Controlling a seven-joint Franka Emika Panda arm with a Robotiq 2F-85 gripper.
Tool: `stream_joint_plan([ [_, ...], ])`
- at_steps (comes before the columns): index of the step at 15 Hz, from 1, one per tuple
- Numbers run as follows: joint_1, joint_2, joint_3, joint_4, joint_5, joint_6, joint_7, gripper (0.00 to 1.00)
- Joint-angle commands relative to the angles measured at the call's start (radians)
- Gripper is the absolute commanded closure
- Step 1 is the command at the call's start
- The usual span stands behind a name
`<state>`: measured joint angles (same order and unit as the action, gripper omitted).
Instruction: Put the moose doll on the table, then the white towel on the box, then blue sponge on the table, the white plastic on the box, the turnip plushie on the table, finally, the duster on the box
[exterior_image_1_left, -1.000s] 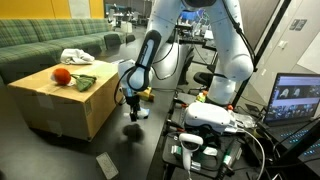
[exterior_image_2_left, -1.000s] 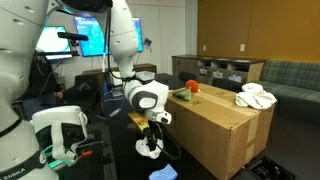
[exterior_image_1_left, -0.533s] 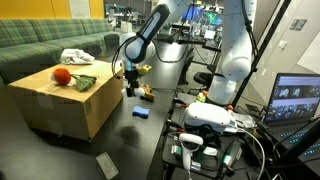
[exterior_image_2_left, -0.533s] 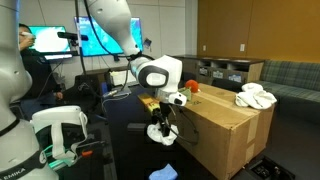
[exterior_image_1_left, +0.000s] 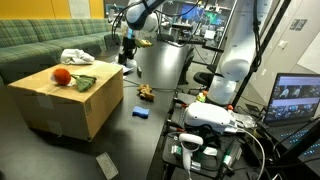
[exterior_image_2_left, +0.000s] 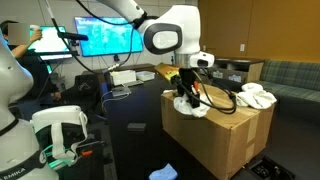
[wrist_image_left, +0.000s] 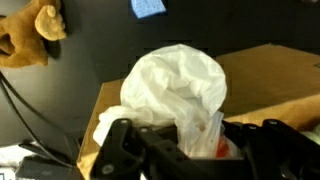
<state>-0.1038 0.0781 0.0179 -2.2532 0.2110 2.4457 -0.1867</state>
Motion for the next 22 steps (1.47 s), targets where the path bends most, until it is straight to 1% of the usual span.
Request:
stream_joint_plan([
  [1,0.023,0.057,-0.012,0.130,0.020,0.031,0.015,1.00],
  [4,0.041,0.151,0.000,0.256,0.010,0.044,0.034,1.00],
  [9,0.056,0.329,0.026,0.451,-0.007,0.011,0.033,1.00],
  [10,0.055,0.360,0.030,0.491,-0.010,-0.014,0.030,1.00],
  [11,0.059,0.388,0.031,0.515,-0.018,-0.016,0.038,1.00],
  [15,0.065,0.459,0.029,0.599,-0.045,-0.091,0.052,1.00],
  [18,0.063,0.486,0.034,0.649,-0.054,-0.190,0.050,1.00],
  [21,0.069,0.496,0.033,0.678,-0.060,-0.251,0.053,1.00],
  [22,0.072,0.499,0.033,0.684,-0.063,-0.262,0.055,0.84],
])
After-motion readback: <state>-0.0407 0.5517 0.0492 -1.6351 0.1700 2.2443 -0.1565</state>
